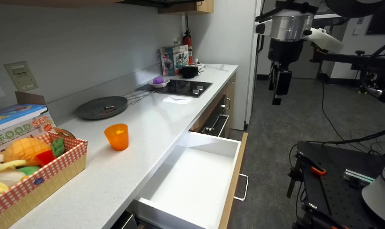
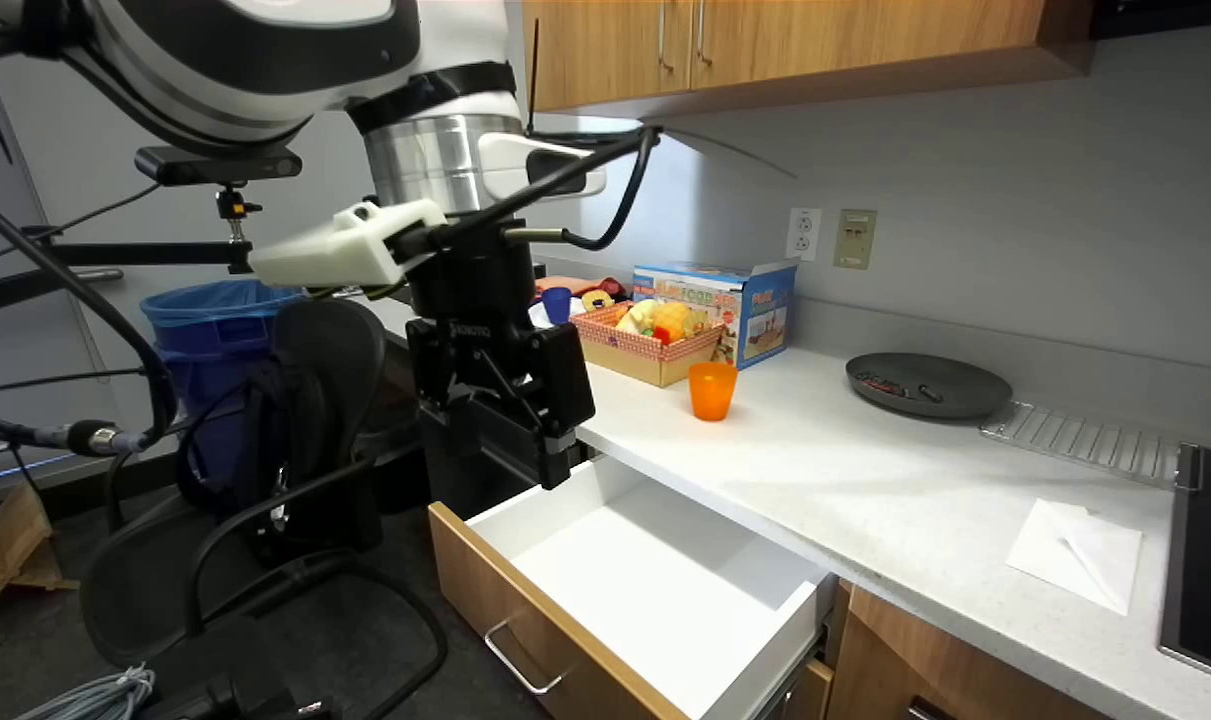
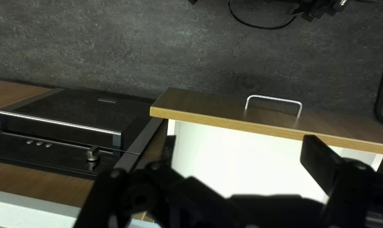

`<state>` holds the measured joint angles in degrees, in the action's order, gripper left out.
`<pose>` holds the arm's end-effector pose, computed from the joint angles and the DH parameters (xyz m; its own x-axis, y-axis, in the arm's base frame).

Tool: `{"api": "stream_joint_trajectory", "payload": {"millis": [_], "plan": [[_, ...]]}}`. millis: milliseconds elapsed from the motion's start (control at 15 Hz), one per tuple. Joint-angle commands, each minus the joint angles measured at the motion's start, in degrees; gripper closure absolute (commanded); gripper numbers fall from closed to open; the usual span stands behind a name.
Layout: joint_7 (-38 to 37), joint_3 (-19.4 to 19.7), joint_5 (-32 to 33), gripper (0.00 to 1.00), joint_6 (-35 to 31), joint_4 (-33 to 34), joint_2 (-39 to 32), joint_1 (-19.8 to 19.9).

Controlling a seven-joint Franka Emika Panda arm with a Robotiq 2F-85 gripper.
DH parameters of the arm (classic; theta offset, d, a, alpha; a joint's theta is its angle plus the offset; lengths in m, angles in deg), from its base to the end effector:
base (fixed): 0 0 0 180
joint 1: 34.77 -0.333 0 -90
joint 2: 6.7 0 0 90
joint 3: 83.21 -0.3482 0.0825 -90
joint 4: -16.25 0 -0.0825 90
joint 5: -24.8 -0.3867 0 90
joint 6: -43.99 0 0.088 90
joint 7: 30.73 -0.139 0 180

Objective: Close the open drawer

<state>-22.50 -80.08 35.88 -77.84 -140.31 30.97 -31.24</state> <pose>0.3232 -0.0505 0.4106 0.9902 0.1372 0.0255 0.1323 -0.9812 0.1404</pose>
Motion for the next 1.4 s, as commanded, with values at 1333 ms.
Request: {"api": "stream_joint_trajectory", "payload": {"millis": [1333], "plan": [[0.2,1.4,-1.1,0.00,-3.6,-0.6,-3.1,-0.4]]}}
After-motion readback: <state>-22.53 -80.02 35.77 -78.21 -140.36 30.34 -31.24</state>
